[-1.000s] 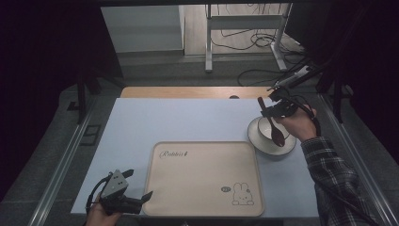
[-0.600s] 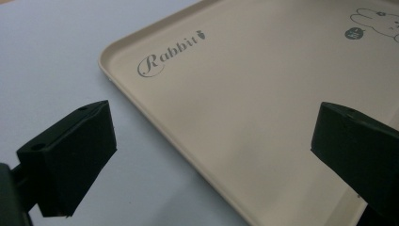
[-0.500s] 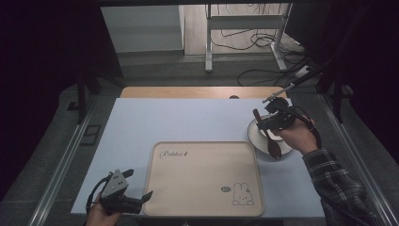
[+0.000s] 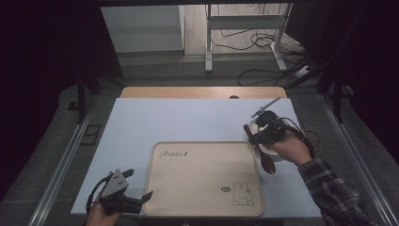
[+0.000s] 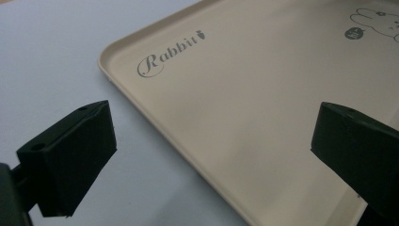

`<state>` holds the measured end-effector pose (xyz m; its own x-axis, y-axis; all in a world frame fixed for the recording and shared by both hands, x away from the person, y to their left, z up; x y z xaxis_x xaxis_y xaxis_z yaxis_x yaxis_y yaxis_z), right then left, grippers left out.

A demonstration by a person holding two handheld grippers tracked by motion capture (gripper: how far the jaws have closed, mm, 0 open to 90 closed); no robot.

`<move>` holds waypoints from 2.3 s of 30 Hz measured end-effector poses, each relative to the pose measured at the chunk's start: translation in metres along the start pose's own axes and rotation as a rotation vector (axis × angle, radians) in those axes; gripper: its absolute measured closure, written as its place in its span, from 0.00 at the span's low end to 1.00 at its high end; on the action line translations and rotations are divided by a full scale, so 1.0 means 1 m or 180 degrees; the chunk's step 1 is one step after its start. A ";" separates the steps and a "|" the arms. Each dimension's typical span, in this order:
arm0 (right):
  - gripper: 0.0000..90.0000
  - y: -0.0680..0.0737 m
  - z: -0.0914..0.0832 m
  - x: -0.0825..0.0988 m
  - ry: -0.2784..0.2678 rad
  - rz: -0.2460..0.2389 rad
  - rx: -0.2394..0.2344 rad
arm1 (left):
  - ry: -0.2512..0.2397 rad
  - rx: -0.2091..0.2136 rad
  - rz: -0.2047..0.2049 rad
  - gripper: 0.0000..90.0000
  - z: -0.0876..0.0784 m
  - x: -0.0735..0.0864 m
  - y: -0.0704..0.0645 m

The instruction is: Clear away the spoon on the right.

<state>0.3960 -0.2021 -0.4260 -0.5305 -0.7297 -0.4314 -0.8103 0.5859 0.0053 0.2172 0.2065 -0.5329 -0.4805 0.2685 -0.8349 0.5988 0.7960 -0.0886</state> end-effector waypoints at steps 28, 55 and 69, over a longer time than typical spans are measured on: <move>0.88 0.065 0.074 0.002 0.0516 -0.0252 -0.0538 | -0.0013 0.0009 0.0008 0.00 0.000 0.000 0.000; 0.47 0.075 0.075 0.021 -0.0205 -0.0298 -0.0487 | -0.0005 0.0001 0.0012 0.00 0.000 0.000 0.000; 0.44 0.086 0.082 0.034 -0.0591 -0.0232 -0.0319 | -0.0005 -0.0001 0.0008 0.00 0.000 0.000 0.000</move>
<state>0.3290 -0.1477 -0.5147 -0.4222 -0.6860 -0.5926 -0.8704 0.4893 0.0537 0.2171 0.2064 -0.5328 -0.4780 0.2698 -0.8359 0.5999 0.7954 -0.0863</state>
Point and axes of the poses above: each handheld gripper's, and its own axes: z roughly forward along the jaws, x roughly out of its underside, y roughly to its left, the point moved 4 cm from there along z, roughly forward along the jaws, and after that the axes turned 6 degrees about -z, right-handed, at the moved point
